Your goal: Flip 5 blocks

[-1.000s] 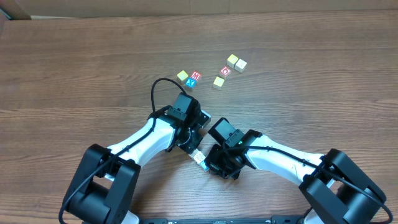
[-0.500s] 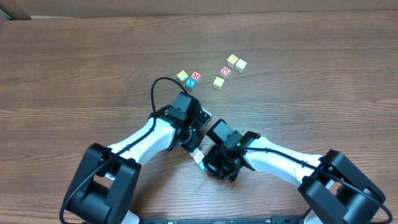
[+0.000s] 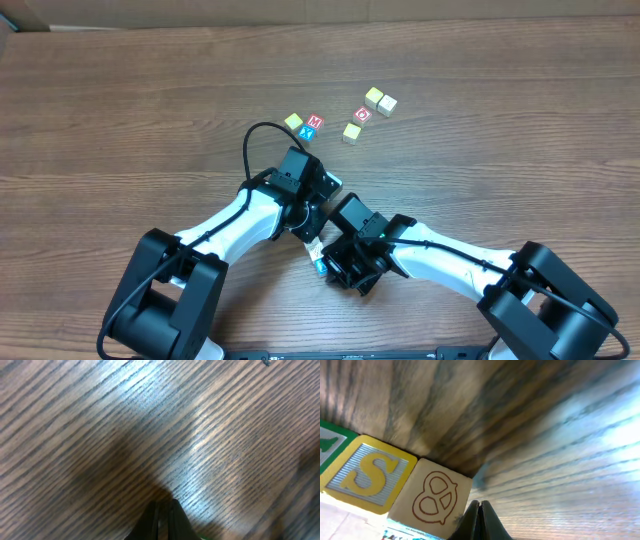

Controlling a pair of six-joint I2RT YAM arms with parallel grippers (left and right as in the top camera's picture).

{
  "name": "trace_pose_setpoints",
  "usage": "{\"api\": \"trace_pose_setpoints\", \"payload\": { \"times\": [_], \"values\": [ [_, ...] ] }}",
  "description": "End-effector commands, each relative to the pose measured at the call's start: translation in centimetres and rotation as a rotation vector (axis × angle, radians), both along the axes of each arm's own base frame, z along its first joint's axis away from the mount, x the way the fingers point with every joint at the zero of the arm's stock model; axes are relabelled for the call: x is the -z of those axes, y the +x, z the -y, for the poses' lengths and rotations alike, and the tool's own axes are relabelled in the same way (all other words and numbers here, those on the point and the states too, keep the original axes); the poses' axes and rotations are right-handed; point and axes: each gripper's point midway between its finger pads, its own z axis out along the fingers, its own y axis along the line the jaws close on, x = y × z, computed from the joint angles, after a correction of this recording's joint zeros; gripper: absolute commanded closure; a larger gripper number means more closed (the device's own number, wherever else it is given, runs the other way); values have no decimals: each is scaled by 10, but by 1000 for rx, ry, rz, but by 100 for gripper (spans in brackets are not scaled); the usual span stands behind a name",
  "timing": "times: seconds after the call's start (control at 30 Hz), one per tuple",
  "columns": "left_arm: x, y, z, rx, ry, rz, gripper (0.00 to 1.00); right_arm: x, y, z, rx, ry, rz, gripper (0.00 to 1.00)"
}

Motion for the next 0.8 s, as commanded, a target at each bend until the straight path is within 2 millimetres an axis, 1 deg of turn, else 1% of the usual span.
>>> {"api": "trace_pose_setpoints", "payload": {
  "times": [0.0, 0.33, 0.57, 0.77],
  "values": [
    [35, -39, -6, 39, 32, -149, 96, -9, 21, -11, 45, 31, 64, 96],
    [35, -37, -6, 42, 30, -143, 96, -9, 22, -11, 87, 23, 43, 96],
    [35, -37, -5, 46, 28, -139, 96, -6, 25, -7, 98, -2, 59, 96],
    [35, -36, -5, 46, 28, -138, 96, -1, 23, -3, 102, -26, 66, 96]
  ]
}}
